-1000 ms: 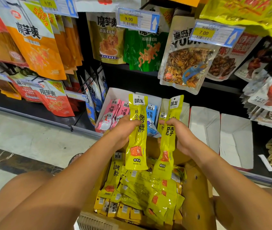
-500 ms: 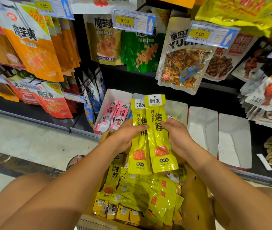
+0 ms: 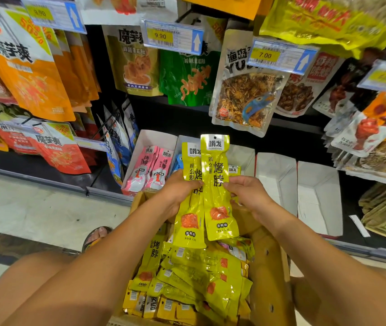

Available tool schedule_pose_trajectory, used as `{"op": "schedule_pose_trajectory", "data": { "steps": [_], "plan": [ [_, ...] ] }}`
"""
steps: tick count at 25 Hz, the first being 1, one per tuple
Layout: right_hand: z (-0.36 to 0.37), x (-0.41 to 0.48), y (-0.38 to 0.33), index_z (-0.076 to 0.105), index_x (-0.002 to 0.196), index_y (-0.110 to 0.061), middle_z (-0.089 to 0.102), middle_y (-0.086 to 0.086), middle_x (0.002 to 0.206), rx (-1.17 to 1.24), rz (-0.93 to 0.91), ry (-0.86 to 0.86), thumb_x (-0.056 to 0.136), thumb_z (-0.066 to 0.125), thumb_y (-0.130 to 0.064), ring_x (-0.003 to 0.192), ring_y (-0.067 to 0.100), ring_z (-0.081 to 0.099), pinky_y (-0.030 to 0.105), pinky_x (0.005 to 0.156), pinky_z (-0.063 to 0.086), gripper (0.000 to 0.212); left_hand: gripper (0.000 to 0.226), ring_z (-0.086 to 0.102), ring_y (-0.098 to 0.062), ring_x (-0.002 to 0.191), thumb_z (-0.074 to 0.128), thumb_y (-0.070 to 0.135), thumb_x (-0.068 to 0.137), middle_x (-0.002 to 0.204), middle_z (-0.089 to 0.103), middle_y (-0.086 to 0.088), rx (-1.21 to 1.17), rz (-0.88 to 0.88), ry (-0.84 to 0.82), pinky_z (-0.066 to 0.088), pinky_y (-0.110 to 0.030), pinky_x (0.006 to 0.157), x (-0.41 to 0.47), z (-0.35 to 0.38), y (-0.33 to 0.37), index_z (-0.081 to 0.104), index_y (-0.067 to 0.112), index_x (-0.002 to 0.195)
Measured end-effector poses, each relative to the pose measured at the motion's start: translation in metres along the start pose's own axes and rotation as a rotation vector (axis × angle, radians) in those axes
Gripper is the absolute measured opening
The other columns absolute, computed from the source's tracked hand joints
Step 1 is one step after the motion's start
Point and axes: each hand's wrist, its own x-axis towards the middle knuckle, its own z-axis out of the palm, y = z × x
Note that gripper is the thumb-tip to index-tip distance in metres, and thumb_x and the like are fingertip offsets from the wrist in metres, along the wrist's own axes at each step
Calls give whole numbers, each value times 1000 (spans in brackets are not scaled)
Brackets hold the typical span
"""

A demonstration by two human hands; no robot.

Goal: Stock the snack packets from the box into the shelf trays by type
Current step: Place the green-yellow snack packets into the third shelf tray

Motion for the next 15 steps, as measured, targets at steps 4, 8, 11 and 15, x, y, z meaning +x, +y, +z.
{"op": "schedule_pose_trajectory", "data": {
  "steps": [4, 8, 11, 15],
  "plan": [
    [-34, 39, 6, 66, 112, -9, 63, 8, 77, -65, 120, 87, 92, 71, -17, 52, 11, 49, 21, 45, 37, 23, 23, 60, -6, 76, 64, 5, 97, 93, 66, 5, 59, -23, 46, 47, -14, 42, 7, -3, 1, 59, 21, 112],
    [-53, 95, 7, 58, 110, -12, 63, 11, 67, -38, 190, 184, 96, 63, -8, 42, 10, 52, 23, 50, 44, 16, 25, 56, -7, 72, 57, 3, 99, 87, 62, 3, 136, -31, 84, 45, -25, 56, 14, -3, 2, 57, 26, 88],
    [-50, 134, 17, 54, 99, -12, 66, 14, 75, -34, 201, 239, 98, 58, -6, 40, 9, 58, 20, 43, 45, 8, 26, 68, -21, 79, 59, -1, 97, 97, 73, -10, 112, -53, 129, 58, -33, 67, 23, -7, -2, 62, 24, 89],
    [-33, 182, 48, 51, 95, -13, 67, 21, 96, -35, 254, 277, 101, 53, -5, 50, 14, 61, 14, 30, 35, 11, 23, 73, -24, 79, 63, -2, 96, 103, 77, -12, 42, -43, 207, 62, -36, 67, 36, -17, -9, 69, 20, 94]
  ]
}}
